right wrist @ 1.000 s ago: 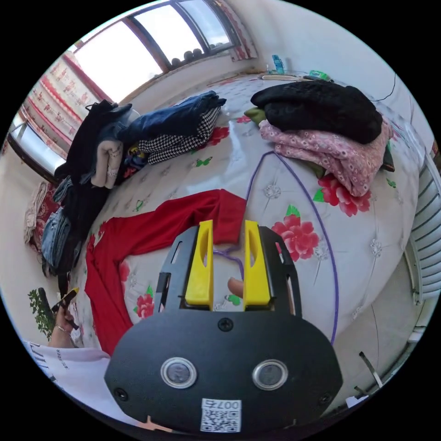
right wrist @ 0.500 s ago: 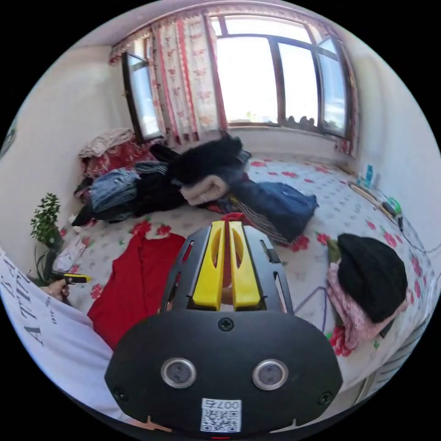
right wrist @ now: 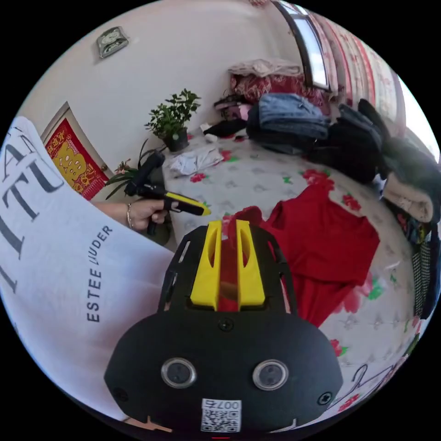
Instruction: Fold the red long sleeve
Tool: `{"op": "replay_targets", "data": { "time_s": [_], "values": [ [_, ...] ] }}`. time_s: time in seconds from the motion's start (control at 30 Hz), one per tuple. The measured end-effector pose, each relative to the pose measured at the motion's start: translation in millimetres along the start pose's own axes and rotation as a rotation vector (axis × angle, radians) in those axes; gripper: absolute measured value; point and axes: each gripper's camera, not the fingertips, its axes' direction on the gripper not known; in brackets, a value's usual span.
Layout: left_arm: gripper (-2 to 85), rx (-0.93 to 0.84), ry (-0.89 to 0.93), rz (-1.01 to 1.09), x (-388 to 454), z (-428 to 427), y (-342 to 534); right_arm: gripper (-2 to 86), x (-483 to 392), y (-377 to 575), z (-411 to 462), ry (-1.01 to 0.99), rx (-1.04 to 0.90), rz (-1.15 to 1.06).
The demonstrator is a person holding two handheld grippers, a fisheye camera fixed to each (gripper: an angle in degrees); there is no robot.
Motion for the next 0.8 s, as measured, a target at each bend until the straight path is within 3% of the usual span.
{"op": "replay_targets", "data": {
  "time_s": [0.1,0.27,0.53,0.73,0.8],
  "values": [
    [2.0,-0.025,0.026,0.010,-10,-7,16,3.2,-4,13,27,-0.051,-0.105,0.050],
    [3.9,-0.097,0.048,0.065,-17,-17,50,4.1,15,50,4,0.055,-0.116,0.218],
    [7.7,-0.275,0.097,0.072,-18,-2,105,6.1,65,211,-40,0.165,-0.213,0.772],
    [8.3,-0.359,0.150,0.149,11,30,97,6.0,83,252,-17,0.023,-0.203,0.875],
    [4.3,-0.404,0.047,0.178,19,35,91,5.4,89,249,-4,-0.013,-0.235,0.848]
  ]
}}
